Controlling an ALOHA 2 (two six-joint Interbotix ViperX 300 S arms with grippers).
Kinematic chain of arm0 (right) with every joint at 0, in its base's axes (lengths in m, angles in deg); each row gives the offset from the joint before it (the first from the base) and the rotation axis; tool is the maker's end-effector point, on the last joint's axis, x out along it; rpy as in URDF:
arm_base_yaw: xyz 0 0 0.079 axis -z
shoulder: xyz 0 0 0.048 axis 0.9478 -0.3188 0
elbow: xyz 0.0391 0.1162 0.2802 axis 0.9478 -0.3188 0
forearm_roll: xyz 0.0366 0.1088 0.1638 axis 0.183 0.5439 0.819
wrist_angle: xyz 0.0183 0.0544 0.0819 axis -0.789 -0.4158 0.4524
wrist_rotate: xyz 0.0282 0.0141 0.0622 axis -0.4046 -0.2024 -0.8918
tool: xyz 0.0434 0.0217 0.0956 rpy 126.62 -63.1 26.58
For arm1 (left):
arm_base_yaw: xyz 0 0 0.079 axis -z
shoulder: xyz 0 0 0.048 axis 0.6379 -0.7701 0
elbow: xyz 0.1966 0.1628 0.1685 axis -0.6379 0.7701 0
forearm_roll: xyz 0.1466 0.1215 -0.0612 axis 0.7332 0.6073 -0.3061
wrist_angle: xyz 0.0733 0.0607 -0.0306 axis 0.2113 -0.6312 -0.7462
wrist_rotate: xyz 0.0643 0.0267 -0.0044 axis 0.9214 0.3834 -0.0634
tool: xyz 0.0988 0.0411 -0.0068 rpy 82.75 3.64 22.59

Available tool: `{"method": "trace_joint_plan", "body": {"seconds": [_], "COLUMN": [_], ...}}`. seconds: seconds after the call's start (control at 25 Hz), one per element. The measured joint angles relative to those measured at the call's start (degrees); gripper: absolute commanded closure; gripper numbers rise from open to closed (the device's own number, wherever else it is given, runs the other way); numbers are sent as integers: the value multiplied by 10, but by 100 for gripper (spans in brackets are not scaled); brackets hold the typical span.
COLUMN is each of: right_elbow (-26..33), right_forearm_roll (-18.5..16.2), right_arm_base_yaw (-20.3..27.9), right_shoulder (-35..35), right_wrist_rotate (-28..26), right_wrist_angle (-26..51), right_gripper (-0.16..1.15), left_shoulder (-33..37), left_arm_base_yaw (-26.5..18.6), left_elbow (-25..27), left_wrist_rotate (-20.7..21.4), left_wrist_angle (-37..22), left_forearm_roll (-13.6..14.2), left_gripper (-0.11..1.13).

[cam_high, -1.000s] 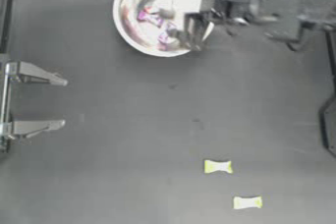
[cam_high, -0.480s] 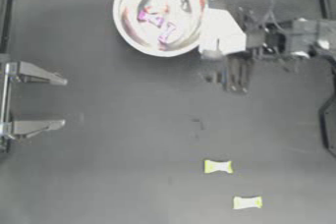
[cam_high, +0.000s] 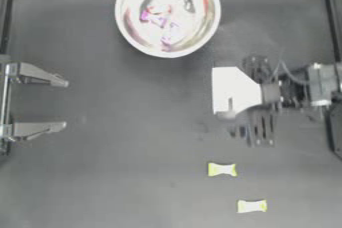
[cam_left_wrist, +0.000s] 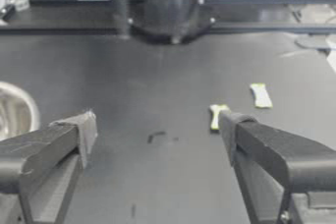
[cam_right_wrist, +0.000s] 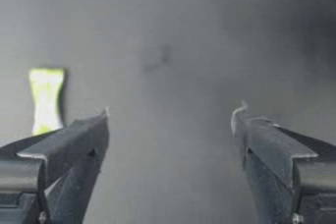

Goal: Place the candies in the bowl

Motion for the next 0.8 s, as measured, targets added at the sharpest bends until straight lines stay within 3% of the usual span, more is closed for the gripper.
{"method": "trace_joint_plan", "body": {"seconds": [0.48,0.8], "right_elbow": [-10,-17], "right_forearm_roll": [-11,-12], "right_arm_base_yaw": [-106,-131], "right_shoulder": [-59,-114], "right_wrist_rotate": [-105,-149], "right_wrist_angle": [13,-40], "right_gripper": [-2,-2], "left_shoulder": [1,4], "left_arm_base_yaw": [0,-3], "left_elbow": [0,1], "left_wrist_rotate": [0,0], "left_wrist_angle": [0,1], "left_forearm_roll": [0,0], "left_gripper": [-1,-1]}}
